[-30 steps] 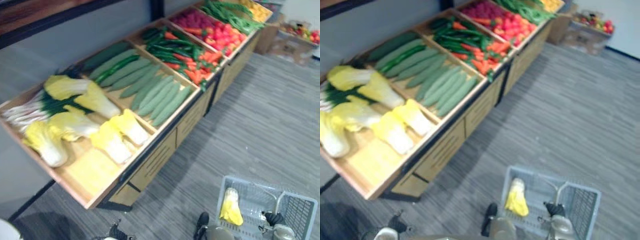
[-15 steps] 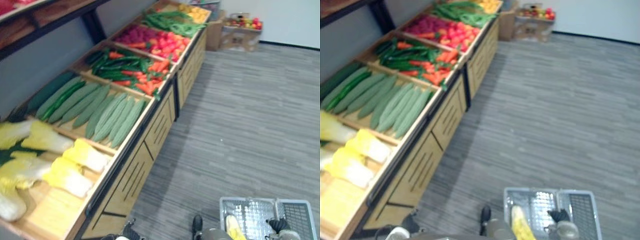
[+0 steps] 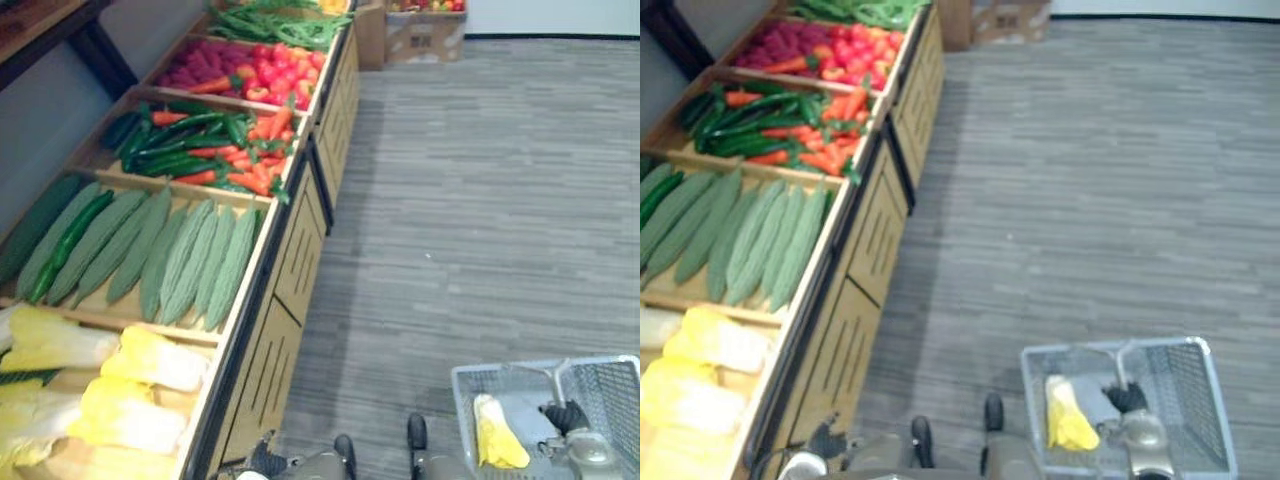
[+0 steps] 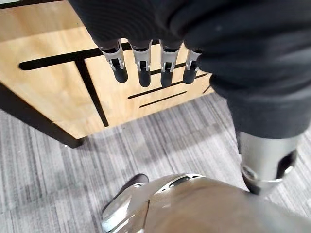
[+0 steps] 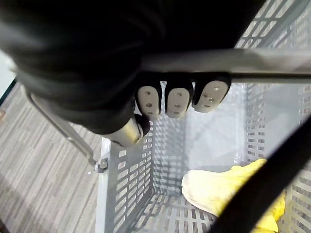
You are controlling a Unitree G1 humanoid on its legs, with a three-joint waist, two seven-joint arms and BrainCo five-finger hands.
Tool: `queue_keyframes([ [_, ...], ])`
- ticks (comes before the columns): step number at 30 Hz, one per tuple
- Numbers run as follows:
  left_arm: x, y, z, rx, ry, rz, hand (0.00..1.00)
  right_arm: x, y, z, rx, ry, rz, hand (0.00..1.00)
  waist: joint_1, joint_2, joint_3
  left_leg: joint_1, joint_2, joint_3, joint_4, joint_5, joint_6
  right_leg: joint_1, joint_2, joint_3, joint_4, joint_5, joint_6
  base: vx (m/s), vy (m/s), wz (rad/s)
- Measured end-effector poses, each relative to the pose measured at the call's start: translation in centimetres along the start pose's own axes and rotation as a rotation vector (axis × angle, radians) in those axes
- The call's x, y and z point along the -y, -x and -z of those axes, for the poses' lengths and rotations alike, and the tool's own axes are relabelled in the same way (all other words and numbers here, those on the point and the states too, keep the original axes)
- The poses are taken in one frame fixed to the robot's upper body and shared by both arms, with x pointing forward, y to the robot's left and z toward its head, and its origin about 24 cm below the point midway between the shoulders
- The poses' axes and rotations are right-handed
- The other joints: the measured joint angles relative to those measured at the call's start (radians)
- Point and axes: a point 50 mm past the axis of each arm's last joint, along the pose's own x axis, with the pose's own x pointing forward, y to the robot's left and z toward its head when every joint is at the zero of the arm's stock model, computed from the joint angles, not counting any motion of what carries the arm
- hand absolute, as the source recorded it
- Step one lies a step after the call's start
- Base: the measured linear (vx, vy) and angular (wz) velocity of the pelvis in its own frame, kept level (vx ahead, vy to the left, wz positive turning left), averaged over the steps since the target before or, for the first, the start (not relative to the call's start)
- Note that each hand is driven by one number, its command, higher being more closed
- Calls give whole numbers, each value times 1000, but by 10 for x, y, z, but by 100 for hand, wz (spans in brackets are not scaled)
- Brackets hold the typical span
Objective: Pick vegetable in the basket
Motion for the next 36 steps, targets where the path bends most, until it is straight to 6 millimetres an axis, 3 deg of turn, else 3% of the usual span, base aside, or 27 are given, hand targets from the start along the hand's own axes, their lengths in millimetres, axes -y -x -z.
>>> queue_keyframes([
  [3,1,-1,-3,9,-11,5,0,-5,0,-6,38,-12,-7,100,-4,-8,-8,29,-9,23,0,-17,21,-1,0,43,12,-12,16,208,120,-49],
  [5,-2,-3,-6,17,-23,0,0,-8,0,-11,55,-13,-10,100,1,-16,-15,39,-16,33,-4,-21,28,-75,2,64,146,-71,23,163,84,-60],
  [7,-10,-6,-9,30,-70,-17,0,-15,-2,-21,91,-8,-23,100,1,-53,-10,87,-29,91,-42,-21,29,-212,6,41,431,-132,54,180,86,-72],
  [8,-15,-6,-8,32,-102,-29,0,-23,-2,-24,100,-26,-26,100,-10,-79,0,151,-38,112,-59,-25,36,-264,-10,-14,605,-134,61,193,63,-60],
  [10,-21,-7,-8,36,-117,-50,0,-31,-1,-21,91,-38,-36,100,-11,-92,10,227,-38,113,-87,-26,40,-278,-50,-93,725,-144,80,176,10,-13],
  [11,-26,-8,-9,46,-121,-73,0,-34,1,-15,69,-39,-41,100,-39,-103,13,275,-50,113,-117,-28,42,-281,-134,-210,784,-179,34,191,-4,20],
  [13,-31,-9,-12,55,-116,-92,0,-34,1,-15,61,-39,-40,100,-45,-117,12,292,-54,123,-128,-29,40,-303,-200,-275,755,-185,25,195,-31,6],
  [15,-33,-10,-14,59,-111,-99,0,-34,-1,-15,48,-40,-37,100,-52,-111,15,293,-33,133,-125,-29,38,-320,-215,-281,610,-168,39,235,-130,-10],
  [16,-34,-10,-15,62,-106,-103,0,-34,-1,-14,42,-41,-33,100,-55,-109,16,294,-24,133,-122,-30,33,-318,-217,-272,470,-131,52,297,-212,-10],
  [18,-33,-9,-13,51,-106,-99,0,-31,0,-9,22,-50,-15,100,-59,-123,9,319,-21,131,-118,-51,-12,-289,-233,-265,263,12,39,348,-262,-20],
  [19,-27,-9,-15,44,-86,-91,0,-23,-1,-5,4,-55,11,100,-53,-82,20,344,12,133,-116,-71,-46,-275,-200,-278,242,107,20,358,-273,-39],
  [20,-22,-9,-18,50,-64,-81,0,-22,-4,-9,8,-65,19,100,-60,-70,19,333,28,130,-97,-48,-76,-288,-186,-277,272,81,5,339,-271,-42],
  [21,-22,-10,-21,57,-54,-81,0,-20,-4,-9,2,-73,26,100,-61,-70,20,334,28,126,-93,-32,-82,-301,-187,-268,311,52,2,278,-265,-21],
  [23,-22,-12,-28,80,-42,-89,0,-15,0,5,-46,-86,46,100,-70,-75,16,379,34,72,-87,18,-104,-319,-202,-258,482,-83,2,240,-264,5],
  [25,-24,-12,-25,66,-23,-103,0,-15,2,12,-65,-80,40,100,-71,-79,-2,339,52,41,-1,40,-122,-321,-195,-264,505,-139,4,247,-280,4],
  [27,-25,-11,-16,20,18,-124,0,-18,3,17,-85,-79,29,100,-73,-80,-5,227,85,-1,185,96,-87,-298,-176,-281,462,-145,-3,177,-236,7],
  [28,-23,-9,-8,-19,41,-127,0,-19,6,23,-108,-77,26,100,-73,-76,-4,139,116,-26,333,191,-26,-259,-161,-303,413,-144,-3,208,-227,17],
  [29,-20,-6,5,-72,70,-122,0,-20,10,34,-139,-75,22,100,-71,-67,-6,77,162,-26,450,347,26,-189,-137,-318,346,-146,-7,208,-227,14],
  [30,-19,-3,12,-98,89,-122,0,-21,12,39,-154,-70,19,100,-61,-65,-7,60,180,-20,499,401,42,-151,-123,-319,314,-147,-9,304,-187,2],
  [31,-16,2,24,-137,137,-128,0,-20,17,47,-177,-62,20,100,-50,-72,-3,29,211,-10,607,368,35,-92,-96,-318,274,-155,-37,259,-154,-6],
  [32,-15,3,27,-148,144,-127,0,-19,17,49,-184,-65,23,100,-43,-62,-9,12,217,-6,662,322,27,-66,-89,-316,263,-159,-45,374,-220,-23],
  [35,-5,5,27,-170,228,-129,0,-19,15,49,-199,-74,25,100,-10,-60,-10,-112,163,20,761,150,15,34,-65,-283,187,-164,-63,296,-124,-33],
  [36,-5,5,26,-168,234,-133,0,-19,15,48,-196,-74,23,100,-3,-59,-10,-129,153,33,746,131,7,44,-64,-276,179,-164,-64,285,-49,-34],
])
